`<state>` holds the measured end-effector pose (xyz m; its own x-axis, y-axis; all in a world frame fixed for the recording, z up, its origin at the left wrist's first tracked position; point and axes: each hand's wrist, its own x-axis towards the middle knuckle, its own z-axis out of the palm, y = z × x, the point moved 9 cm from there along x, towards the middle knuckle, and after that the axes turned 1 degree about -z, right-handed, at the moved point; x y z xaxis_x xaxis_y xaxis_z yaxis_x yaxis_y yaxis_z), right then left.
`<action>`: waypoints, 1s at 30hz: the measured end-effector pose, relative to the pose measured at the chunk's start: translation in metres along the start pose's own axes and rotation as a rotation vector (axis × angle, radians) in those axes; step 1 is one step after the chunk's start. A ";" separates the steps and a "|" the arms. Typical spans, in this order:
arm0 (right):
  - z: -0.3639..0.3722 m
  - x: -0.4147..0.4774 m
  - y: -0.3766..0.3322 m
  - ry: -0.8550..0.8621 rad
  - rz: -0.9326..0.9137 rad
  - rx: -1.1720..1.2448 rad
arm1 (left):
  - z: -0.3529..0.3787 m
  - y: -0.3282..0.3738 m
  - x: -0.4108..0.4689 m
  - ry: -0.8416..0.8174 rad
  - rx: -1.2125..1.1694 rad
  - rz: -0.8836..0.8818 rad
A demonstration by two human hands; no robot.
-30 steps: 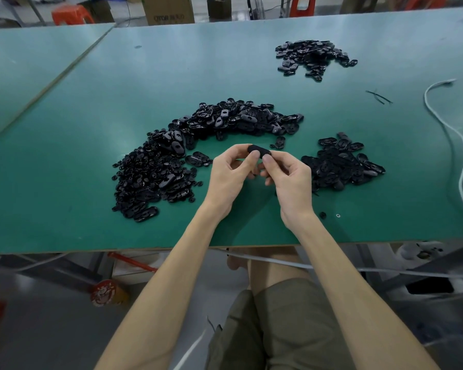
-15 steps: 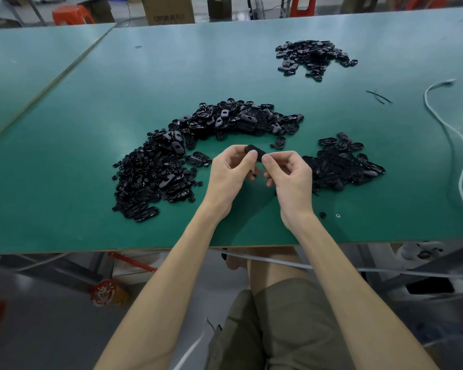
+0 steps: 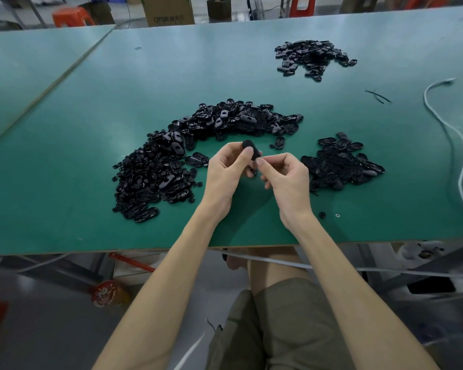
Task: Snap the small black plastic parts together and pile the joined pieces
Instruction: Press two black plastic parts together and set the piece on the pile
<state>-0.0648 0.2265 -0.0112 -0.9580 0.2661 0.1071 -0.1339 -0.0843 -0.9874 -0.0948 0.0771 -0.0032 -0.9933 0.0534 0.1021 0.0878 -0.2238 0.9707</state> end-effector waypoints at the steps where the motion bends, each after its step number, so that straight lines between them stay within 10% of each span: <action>1: -0.001 0.000 0.000 0.012 0.003 0.014 | 0.000 0.001 0.000 0.007 -0.014 0.007; 30: -0.004 0.000 -0.005 0.056 -0.036 0.095 | 0.006 -0.010 0.002 -0.101 0.120 -0.022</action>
<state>-0.0629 0.2306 -0.0063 -0.9370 0.3231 0.1331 -0.1937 -0.1633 -0.9674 -0.0970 0.0857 -0.0110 -0.9830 0.1559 0.0965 0.0808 -0.1042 0.9913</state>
